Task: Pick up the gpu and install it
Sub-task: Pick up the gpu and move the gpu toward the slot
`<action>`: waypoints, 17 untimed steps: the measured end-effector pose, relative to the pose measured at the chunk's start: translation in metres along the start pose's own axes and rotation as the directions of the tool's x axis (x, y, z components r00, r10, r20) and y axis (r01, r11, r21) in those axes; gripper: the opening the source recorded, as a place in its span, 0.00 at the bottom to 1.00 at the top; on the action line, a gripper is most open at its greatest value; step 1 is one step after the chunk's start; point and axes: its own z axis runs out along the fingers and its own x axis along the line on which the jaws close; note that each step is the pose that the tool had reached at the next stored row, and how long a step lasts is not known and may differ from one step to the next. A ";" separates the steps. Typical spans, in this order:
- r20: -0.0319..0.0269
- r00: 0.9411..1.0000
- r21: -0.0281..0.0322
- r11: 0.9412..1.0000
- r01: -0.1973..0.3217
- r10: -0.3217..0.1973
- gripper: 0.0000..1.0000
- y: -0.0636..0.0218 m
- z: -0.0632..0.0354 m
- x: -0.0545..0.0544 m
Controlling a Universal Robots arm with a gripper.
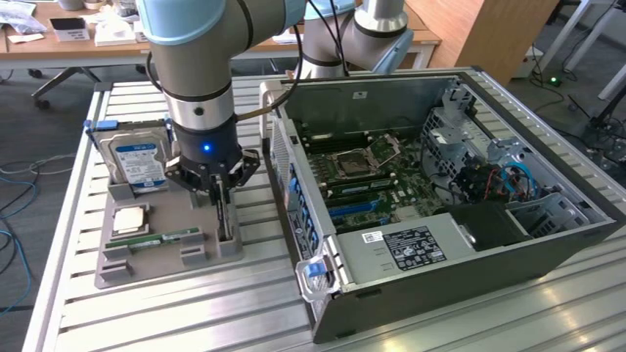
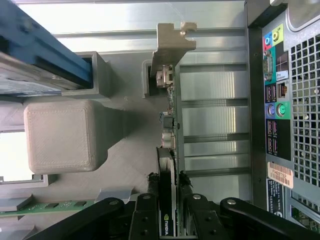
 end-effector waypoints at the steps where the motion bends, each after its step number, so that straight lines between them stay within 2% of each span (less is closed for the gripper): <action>1: 0.000 1.000 0.000 1.000 0.000 0.000 0.27 0.0000 0.0000 0.000; 17: 0.000 1.000 0.000 1.000 0.000 0.000 0.27 0.0000 0.0000 0.000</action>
